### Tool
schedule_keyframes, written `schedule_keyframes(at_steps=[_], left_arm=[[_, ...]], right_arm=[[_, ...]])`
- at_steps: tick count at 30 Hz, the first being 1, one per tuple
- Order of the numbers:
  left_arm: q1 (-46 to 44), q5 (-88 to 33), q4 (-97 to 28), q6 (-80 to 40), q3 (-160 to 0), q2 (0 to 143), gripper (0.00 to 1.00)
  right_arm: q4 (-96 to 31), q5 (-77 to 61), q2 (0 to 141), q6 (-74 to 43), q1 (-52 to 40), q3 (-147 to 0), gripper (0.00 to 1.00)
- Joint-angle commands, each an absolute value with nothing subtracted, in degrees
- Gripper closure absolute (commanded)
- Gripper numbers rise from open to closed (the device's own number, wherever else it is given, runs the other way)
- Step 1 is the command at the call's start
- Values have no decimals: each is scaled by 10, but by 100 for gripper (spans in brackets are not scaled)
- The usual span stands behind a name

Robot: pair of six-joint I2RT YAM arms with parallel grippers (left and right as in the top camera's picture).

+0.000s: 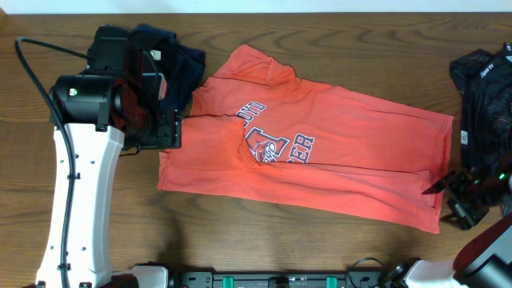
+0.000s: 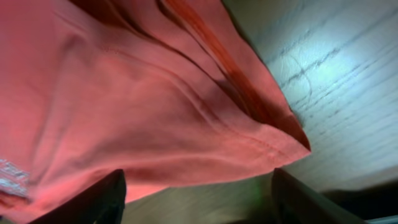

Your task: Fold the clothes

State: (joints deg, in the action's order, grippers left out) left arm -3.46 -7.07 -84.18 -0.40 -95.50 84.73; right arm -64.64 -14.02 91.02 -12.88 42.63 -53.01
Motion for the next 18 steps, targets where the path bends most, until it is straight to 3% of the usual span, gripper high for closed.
schedule_keyframes(at_steps=[1,10,13,16,18], left_arm=[[-32,-66,-848,-13,-958,846,25],[-32,-66,-846,-13,-958,846,25],[-32,-66,-846,-13,-958,846,24],[-32,-66,-846,-12,-958,846,24],[-32,-66,-846,-12,-958,846,24]], right_arm=[[-625,-123,882,-153,427,-477,25],[-525,-90,876,-220,428,-390,26],[-497,-81,876,-223,428,-388,42],[-491,-48,876,-243,432,-393,81],[-491,-19,876,-261,440,-398,91]])
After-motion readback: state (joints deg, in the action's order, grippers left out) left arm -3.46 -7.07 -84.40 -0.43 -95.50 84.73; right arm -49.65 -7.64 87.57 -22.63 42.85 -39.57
